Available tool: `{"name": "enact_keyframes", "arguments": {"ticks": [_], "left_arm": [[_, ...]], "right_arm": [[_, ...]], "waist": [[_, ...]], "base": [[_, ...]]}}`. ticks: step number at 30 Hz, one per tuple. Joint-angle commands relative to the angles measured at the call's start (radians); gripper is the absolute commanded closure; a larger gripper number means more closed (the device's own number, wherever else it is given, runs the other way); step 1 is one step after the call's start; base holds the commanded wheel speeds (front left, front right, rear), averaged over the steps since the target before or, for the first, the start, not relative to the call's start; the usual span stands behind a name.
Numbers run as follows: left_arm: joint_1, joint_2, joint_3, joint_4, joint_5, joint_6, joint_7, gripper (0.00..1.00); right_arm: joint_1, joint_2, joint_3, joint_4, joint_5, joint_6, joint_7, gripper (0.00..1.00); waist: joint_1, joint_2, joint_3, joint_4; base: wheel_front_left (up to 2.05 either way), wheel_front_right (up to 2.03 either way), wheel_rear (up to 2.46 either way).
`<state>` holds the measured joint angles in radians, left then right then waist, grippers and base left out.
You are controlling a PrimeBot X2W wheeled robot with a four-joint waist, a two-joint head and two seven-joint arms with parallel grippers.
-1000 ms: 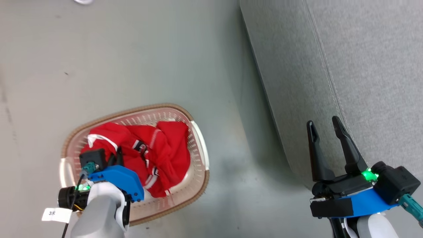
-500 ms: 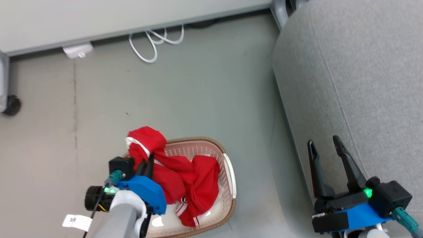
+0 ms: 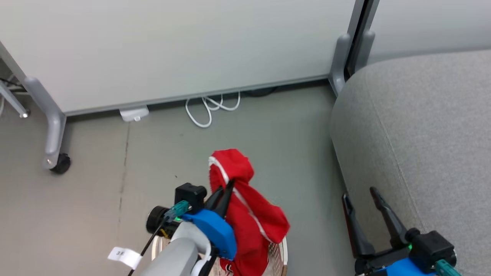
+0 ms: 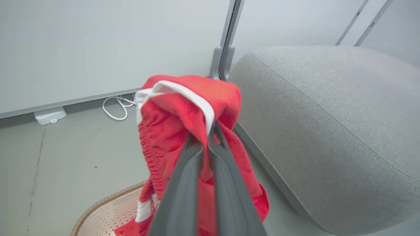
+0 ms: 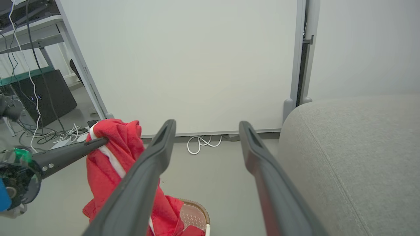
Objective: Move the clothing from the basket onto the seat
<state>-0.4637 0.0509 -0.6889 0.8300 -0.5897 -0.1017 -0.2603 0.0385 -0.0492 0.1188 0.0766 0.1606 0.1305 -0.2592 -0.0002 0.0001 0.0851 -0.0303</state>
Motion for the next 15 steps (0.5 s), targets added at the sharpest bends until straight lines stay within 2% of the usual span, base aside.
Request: {"name": "enact_keyframes", "arguments": {"ticks": [1, 5, 15], "left_arm": [[-0.019, -0.001, -0.010, -0.010, -0.009, 0.005, -0.002, 1.00], [-0.053, -0.001, -0.113, -0.081, -0.067, 0.019, 0.003, 1.00], [-0.184, 0.000, -0.278, -0.205, -0.159, 0.057, 0.017, 1.00]], "right_arm": [[0.014, -0.002, 0.003, 0.003, -0.003, 0.000, 0.002, 0.00], [0.042, -0.002, 0.030, 0.007, -0.005, 0.000, 0.022, 0.00], [0.066, -0.002, 0.058, -0.004, 0.003, 0.000, 0.050, 0.00]], "waist": [[0.0002, -0.0001, -0.030, 0.007], [0.0002, -0.0001, -0.079, 0.011], [0.0002, -0.0001, -0.113, 0.033]], "base": [[0.00, 0.00, 0.00], [0.00, 0.00, 0.00], [0.00, 0.00, 0.00]]}}
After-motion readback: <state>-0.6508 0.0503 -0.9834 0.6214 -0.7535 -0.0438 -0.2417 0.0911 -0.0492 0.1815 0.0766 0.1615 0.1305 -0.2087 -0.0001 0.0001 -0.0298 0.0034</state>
